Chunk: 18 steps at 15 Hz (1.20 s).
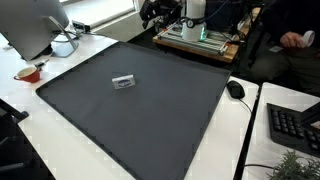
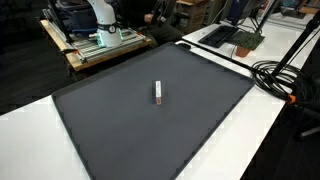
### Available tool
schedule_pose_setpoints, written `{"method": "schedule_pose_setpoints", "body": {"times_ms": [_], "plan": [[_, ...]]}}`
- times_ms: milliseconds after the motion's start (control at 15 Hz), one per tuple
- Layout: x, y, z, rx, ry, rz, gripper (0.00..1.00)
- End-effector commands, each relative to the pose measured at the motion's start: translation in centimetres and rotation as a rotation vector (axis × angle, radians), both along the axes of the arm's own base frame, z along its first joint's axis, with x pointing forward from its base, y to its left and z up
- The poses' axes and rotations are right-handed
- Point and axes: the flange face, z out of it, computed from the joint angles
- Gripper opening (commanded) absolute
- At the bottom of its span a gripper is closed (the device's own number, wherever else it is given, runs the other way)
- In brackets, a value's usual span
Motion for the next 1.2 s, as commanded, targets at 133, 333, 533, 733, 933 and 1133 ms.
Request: {"method": "schedule_pose_setpoints", "body": {"times_ms": [133, 333, 533, 733, 933, 1133], "plan": [[0.4, -0.5, -0.1, 0.002, -0.01, 0.003, 1.0], [-0.2, -0.3, -2.4, -0.059, 0.025, 0.119, 1.0], [-0.8, -1.0, -5.5, -0.068, 0.106, 0.271, 1.0], [-0.9, -1.0, -8.5, -0.106, 0.156, 0.418, 1.0], [-0.3, -1.0, -10.5, -0.081, 0.212, 0.531, 1.0], [-0.7, -0.7, -10.6, -0.089, 0.202, 0.498, 1.0]]}}
